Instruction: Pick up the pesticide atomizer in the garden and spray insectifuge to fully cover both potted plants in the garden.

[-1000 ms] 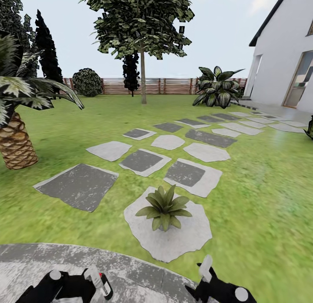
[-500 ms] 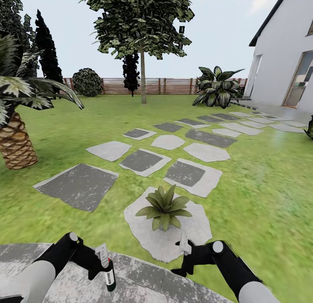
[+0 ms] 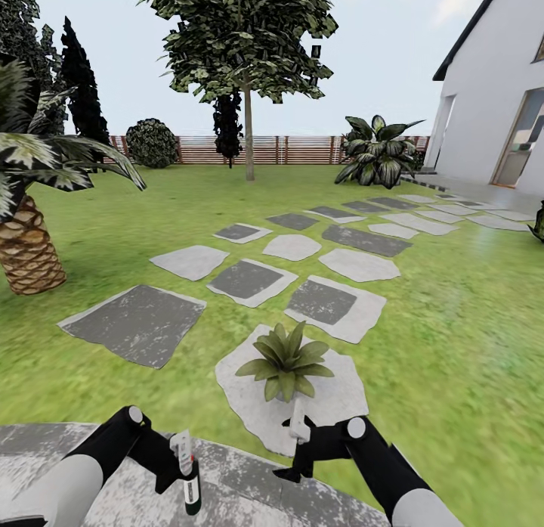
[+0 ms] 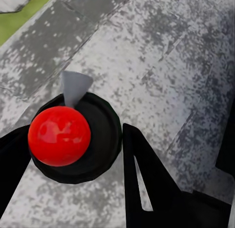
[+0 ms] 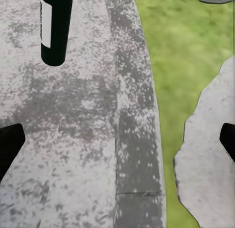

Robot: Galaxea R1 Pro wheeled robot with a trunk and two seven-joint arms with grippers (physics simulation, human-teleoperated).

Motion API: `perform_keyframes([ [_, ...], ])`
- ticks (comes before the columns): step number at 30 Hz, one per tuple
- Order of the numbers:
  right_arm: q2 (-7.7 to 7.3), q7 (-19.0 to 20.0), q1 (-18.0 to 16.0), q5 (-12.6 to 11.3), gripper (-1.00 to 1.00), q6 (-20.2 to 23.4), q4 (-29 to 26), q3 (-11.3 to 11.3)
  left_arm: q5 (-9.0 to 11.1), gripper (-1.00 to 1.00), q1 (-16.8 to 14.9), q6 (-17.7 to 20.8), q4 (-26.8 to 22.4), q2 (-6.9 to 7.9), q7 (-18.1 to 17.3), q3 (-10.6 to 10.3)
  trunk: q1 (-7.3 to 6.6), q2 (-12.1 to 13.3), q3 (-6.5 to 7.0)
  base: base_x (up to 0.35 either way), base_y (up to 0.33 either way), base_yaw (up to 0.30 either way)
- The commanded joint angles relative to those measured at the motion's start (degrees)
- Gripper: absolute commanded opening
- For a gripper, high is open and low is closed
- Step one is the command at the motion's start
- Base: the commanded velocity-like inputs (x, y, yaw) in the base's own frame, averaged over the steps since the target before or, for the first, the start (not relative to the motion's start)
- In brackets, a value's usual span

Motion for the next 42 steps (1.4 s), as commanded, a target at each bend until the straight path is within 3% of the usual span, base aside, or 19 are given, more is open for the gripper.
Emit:
perform_keyframes([
  [1, 0.10, 0.1, 0.0, 0.5, -1.00, 0.2, -0.4, -0.1, -0.4, -1.00, 0.0, 0.0, -0.1, -0.05, -0.3, 0.4, -0.01, 0.0, -0.06, 0.000, 0.000, 0.000],
  [4, 0.32, 0.0, -0.1, 0.5, -1.00, 1.8, -1.1, -0.1, -0.5, -1.00, 0.2, -0.5, -0.1, -0.01, -0.2, 0.3, -0.01, 0.0, -0.06, 0.000, 0.000, 0.000],
  [10, 2.39, -0.2, -0.6, 0.5, -1.00, 6.4, -2.3, -0.1, -0.5, -1.00, 0.3, -4.7, -0.1, -0.03, -0.3, 0.4, -0.01, 0.0, -0.06, 0.000, 0.000, 0.000],
  [16, 3.26, -0.3, -1.5, 0.6, -1.00, 8.7, -3.4, -0.1, -0.4, -1.00, 0.2, -5.6, -0.1, -0.41, -0.2, 0.6, -0.01, 0.0, -0.06, 0.000, 0.000, 0.000],
  [24, 3.38, -0.3, -1.9, 0.5, -1.00, 8.7, -3.7, -0.1, -0.5, -1.00, 0.0, -5.6, -0.8, -3.08, 0.2, 0.6, -0.01, 0.0, -0.06, 0.000, 0.000, 0.000],
  [26, 3.64, -0.3, -1.9, 0.5, -1.00, 8.8, -3.7, -0.1, -0.6, -1.00, -0.2, -5.4, -1.1, -4.76, 0.5, 0.6, -0.01, 0.0, -0.06, 0.000, 0.000, 0.000],
  [31, 4.25, -0.2, -1.9, 0.4, -1.00, 8.8, -3.7, -0.1, -0.6, -1.00, -0.2, -4.7, -4.3, -6.68, 0.7, 0.7, -0.01, 0.0, -0.06, 0.000, 0.000, 0.000],
  [42, 5.09, 0.1, -1.9, 0.4, -1.00, 8.7, -3.5, 0.0, -0.5, -1.00, -0.1, -4.7, -4.5, -7.70, 0.7, 0.7, -0.01, 0.0, -0.06, 0.000, 0.000, 0.000],
])
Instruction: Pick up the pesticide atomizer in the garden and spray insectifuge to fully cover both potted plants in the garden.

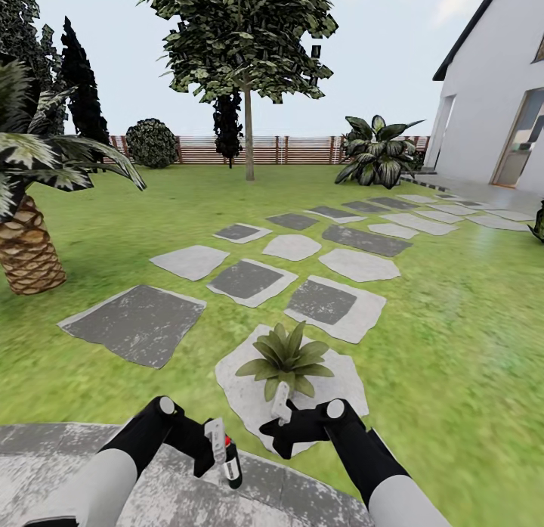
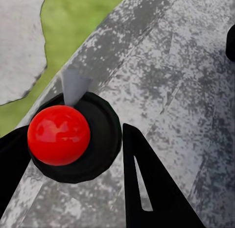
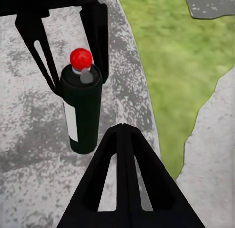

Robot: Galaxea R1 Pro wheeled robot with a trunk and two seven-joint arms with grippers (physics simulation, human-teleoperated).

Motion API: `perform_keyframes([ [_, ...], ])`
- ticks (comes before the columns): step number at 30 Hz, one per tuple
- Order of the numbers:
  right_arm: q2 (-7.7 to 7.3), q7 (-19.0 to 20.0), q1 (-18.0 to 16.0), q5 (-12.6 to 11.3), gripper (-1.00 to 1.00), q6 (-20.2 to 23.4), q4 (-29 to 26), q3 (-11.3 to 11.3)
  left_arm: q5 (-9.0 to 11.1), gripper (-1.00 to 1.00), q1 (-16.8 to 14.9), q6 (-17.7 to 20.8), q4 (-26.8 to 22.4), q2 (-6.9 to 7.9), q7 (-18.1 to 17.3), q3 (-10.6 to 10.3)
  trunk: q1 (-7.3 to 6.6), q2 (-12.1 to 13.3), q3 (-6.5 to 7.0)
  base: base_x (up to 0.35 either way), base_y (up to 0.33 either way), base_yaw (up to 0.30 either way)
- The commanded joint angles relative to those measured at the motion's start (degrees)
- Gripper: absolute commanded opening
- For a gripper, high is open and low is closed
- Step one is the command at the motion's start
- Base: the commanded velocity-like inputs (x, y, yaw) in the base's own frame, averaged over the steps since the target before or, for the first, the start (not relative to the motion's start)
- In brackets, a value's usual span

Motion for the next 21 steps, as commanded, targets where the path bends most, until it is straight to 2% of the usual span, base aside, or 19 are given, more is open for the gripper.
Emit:
perform_keyframes([
  [1, 0.04, 0.2, 0.0, 0.4, -1.00, 0.0, -0.1, 0.0, -0.5, -1.00, 0.0, -0.4, 0.0, -0.12, -0.2, 0.4, -0.01, 0.0, -0.06, 0.000, 0.000, 0.000],
  [11, 0.31, 0.2, 0.0, 0.3, -1.00, 0.0, 0.0, 0.0, -0.4, -1.00, 0.1, -0.5, 0.0, -1.74, -0.2, 0.4, -0.01, 0.0, -0.06, 0.000, 0.000, 0.000],
  [21, 0.31, 0.3, 0.0, 0.3, -1.00, 0.0, 0.1, 0.0, 0.2, -1.00, 0.0, -0.5, -0.1, -1.98, -0.2, 0.6, -0.01, 0.0, -0.06, 0.000, 0.000, 0.000],
])
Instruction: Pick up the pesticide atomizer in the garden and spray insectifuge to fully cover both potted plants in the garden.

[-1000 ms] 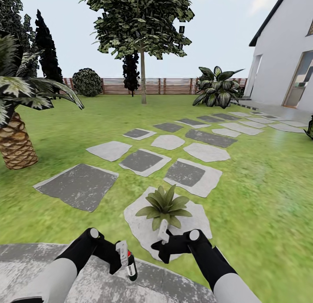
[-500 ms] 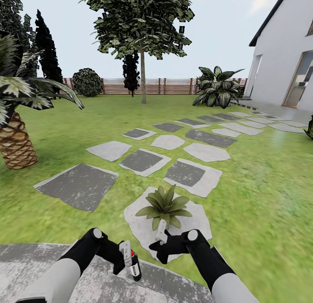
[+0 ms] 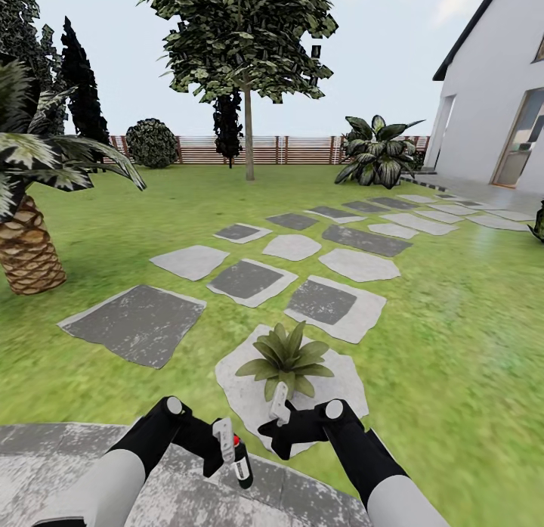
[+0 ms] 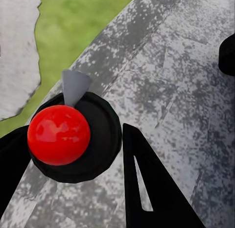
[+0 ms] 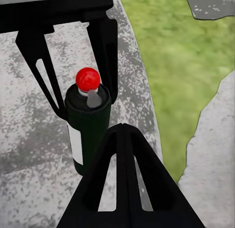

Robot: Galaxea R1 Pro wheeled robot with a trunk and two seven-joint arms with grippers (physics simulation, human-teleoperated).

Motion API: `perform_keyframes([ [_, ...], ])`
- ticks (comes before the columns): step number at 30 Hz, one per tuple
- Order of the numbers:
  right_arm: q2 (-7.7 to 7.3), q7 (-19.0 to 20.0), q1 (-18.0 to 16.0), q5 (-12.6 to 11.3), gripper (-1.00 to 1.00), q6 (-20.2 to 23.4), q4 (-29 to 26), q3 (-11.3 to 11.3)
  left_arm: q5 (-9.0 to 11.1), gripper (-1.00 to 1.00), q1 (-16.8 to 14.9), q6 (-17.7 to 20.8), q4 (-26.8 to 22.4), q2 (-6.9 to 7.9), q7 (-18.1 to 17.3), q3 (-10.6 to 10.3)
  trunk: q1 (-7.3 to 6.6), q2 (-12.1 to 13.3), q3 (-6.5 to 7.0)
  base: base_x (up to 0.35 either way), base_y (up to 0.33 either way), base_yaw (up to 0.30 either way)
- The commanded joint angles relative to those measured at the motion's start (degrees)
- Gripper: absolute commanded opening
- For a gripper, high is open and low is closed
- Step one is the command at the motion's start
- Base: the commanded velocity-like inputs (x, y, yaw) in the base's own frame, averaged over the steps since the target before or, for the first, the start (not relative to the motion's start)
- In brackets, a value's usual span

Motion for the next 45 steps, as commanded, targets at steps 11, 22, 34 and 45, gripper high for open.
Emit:
perform_keyframes([
  [11, 0.02, 0.2, 0.0, 0.4, -1.00, 0.0, -0.1, 0.0, -0.5, -1.00, 0.1, -0.5, 0.0, -0.13, -0.1, 0.8, -0.01, 0.0, -0.06, 0.000, 0.000, 0.000],
  [22, 0.02, 0.2, 0.0, 0.4, -1.00, 0.0, 0.3, 0.1, -0.6, -1.00, 0.5, -1.0, 0.1, -0.78, 3.0, 0.5, -0.01, 0.0, -0.06, 0.000, 0.000, 0.000],
  [34, 0.02, 0.2, 0.0, 0.4, -1.00, -0.1, 0.3, 0.1, -0.5, -1.00, 0.5, -1.0, 0.1, -1.83, 2.9, 0.4, -0.01, 0.0, -0.06, 0.000, 0.000, 0.000],
  [45, 0.02, 0.2, 0.0, 0.4, -1.00, -0.1, 0.4, 0.1, -0.5, -1.00, 0.5, -1.1, 0.1, -2.11, 2.6, 0.5, -0.01, 0.0, -0.06, 0.000, 0.000, 0.000],
])
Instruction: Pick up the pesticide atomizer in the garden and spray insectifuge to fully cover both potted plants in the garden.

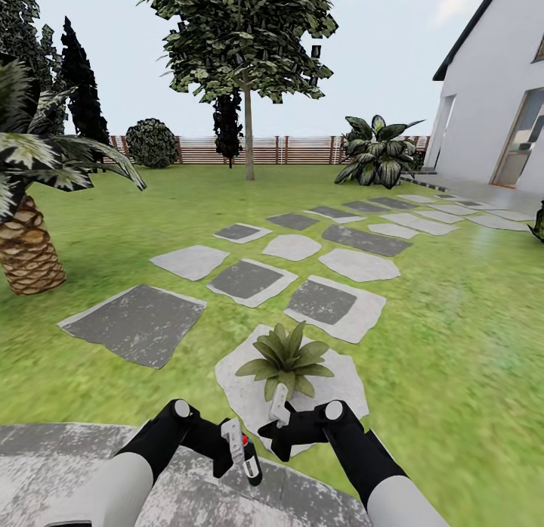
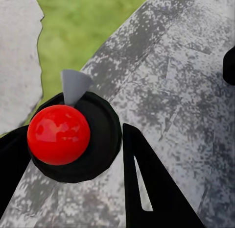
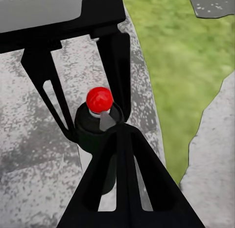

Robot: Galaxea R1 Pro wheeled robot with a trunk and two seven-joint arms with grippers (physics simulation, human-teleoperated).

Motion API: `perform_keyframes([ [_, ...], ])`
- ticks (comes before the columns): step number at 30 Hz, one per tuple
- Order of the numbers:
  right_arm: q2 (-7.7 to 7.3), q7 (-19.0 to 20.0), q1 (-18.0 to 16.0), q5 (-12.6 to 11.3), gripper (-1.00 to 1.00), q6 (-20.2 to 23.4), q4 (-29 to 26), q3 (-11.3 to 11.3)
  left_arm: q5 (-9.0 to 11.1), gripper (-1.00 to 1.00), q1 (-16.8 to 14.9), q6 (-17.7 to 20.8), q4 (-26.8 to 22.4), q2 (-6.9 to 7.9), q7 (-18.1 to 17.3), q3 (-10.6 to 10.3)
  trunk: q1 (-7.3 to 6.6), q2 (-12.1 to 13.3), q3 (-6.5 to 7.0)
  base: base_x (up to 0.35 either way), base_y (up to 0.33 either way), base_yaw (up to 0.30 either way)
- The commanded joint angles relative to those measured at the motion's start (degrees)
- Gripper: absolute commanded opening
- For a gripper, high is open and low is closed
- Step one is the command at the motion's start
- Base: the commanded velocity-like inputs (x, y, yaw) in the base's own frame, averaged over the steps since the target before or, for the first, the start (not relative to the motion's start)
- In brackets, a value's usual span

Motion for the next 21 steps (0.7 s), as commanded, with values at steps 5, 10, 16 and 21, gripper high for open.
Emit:
perform_keyframes([
  [5, 0.02, 0.2, 0.0, 0.4, -1.00, 0.0, -0.1, 0.0, -0.6, -1.00, -0.1, -0.5, 0.0, -1.13, -0.2, 0.4, -0.01, 0.0, -0.06, 0.000, 0.000, 0.000],
  [10, 0.02, 0.2, 0.0, 0.4, -1.00, 0.0, -0.1, 0.0, -0.6, -1.00, -0.1, -0.5, 0.0, -1.94, 0.2, 0.5, -0.01, 0.0, -0.06, 0.000, 0.000, 0.000],
  [16, 0.02, 0.2, 0.0, 0.4, -1.00, 0.0, -0.1, 0.0, -0.6, -1.00, -0.1, -0.4, 0.0, -2.10, 0.3, 0.4, -0.01, 0.0, -0.06, 0.000, 0.000, 0.000],
  [21, 0.02, 0.2, 0.0, 0.4, -1.00, 0.0, -0.1, 0.0, -0.2, -1.00, -0.1, -0.4, 0.0, -2.10, 0.3, 0.4, -0.01, 0.0, -0.06, 0.000, 0.000, 0.000],
])
